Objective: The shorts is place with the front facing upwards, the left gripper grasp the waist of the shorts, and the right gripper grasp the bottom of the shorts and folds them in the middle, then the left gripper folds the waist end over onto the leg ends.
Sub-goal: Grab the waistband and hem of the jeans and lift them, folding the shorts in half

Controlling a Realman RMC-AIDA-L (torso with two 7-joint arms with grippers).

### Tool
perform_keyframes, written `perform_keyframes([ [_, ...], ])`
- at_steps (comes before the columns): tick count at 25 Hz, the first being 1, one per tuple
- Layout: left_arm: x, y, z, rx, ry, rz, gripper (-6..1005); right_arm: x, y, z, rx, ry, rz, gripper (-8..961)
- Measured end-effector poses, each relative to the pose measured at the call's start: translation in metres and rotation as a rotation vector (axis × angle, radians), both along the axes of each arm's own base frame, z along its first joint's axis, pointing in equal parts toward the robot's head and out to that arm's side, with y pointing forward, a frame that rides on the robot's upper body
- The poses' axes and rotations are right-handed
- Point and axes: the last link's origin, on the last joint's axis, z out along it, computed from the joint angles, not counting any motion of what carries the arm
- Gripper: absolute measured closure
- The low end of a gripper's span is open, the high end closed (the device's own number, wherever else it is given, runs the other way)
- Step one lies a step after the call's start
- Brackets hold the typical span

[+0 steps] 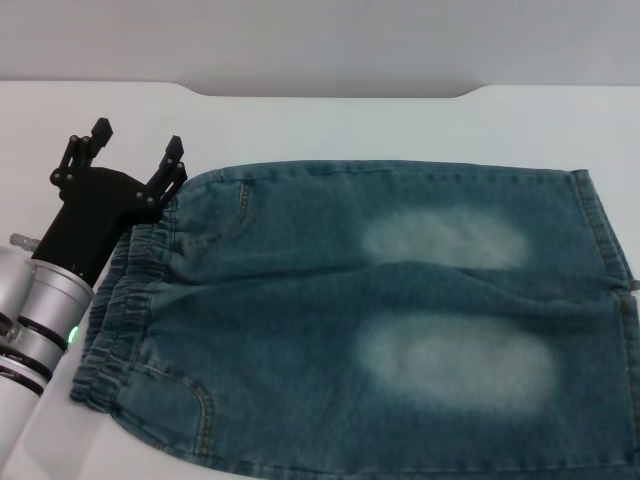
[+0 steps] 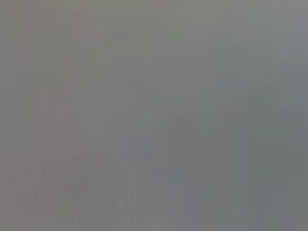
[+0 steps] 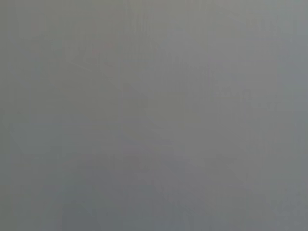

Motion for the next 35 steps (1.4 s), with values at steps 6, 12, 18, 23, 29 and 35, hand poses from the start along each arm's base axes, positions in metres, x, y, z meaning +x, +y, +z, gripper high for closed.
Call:
perform_keyframes([
  [6, -0.001, 0.000, 0.000, 0.001, 0.001, 0.004, 154, -0.002, 0.003, 0.000, -0.001, 0.001, 0.008, 298],
  [12, 0.000, 0.001, 0.000, -0.002, 0.004, 0.000, 155, -0.002, 0.004, -0.004, -0.027, 0.020, -0.005, 298],
  [18, 0.002, 0.005, 0.000, -0.013, 0.003, 0.003, 156, -0.003, 0.014, 0.002, -0.062, 0.106, 0.009, 299],
  [23, 0.024, 0.030, 0.006, -0.072, -0.027, 0.036, 157, -0.005, 0.040, 0.020, -0.112, 0.149, -0.025, 299],
  [29, 0.058, 0.051, 0.021, -0.130, -0.003, 0.082, 159, -0.034, 0.077, 0.051, -0.150, 0.086, -0.188, 300],
  [35, 0.099, 0.058, 0.056, -0.210, 0.109, 0.227, 160, -0.071, 0.109, 0.090, -0.338, 0.070, -0.426, 300],
])
